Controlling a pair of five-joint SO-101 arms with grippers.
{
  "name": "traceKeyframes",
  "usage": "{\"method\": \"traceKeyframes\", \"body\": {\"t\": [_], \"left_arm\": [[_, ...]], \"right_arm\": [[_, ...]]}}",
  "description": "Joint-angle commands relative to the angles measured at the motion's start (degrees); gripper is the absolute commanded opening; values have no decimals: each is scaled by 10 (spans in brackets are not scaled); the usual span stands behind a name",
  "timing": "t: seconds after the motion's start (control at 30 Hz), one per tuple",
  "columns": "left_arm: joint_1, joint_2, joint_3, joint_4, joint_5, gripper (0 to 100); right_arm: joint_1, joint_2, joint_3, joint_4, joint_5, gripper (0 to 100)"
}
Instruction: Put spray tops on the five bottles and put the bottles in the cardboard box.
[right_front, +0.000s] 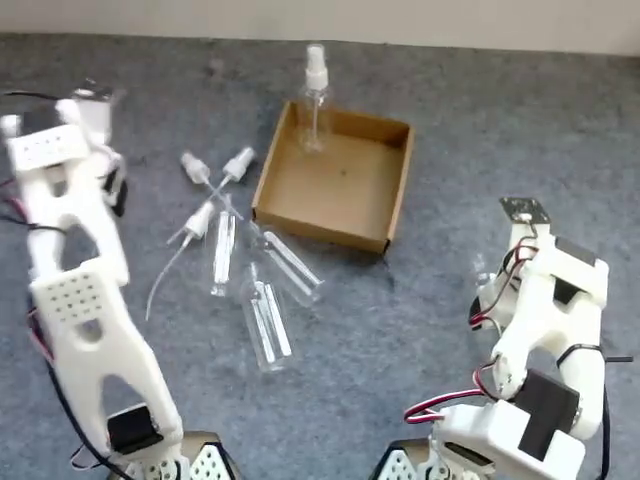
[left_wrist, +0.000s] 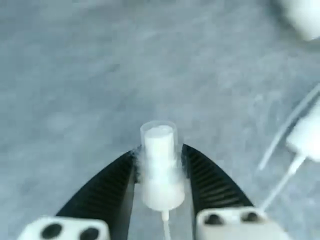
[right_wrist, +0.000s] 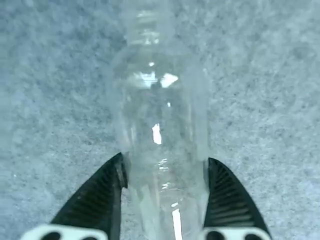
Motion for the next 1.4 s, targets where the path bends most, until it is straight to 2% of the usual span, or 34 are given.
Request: {"method": "traceKeyframes", "body": {"t": [0.0, 0.2, 0.33, 0.5, 0.63, 0.9, 1.07, 1.13, 1.37], "left_arm": [[-5, -132, 87, 8, -15, 2], [39, -317, 315, 4, -55, 2], [77, -467, 487, -55, -55, 2], [166, -662, 726, -148, -52, 2], [253, -785, 866, -192, -39, 3], [349, -881, 992, -289, 127, 4], [352, -887, 1046, -353, 140, 4], [352, -887, 1061, -358, 140, 4], [352, -887, 1073, -360, 137, 4]], "right_arm": [[10, 5, -7, -7, -9, 111], [6, -35, -9, 29, -9, 111], [5, -95, -8, 42, -9, 114], [-27, -140, -9, 84, -8, 205], [-36, -135, -36, 112, -8, 268], [-42, -75, -125, 123, -28, 290], [-81, 20, -229, 155, -20, 290], [-96, 67, -258, 177, 1, 289], [-106, 140, -285, 182, 3, 289]]}}
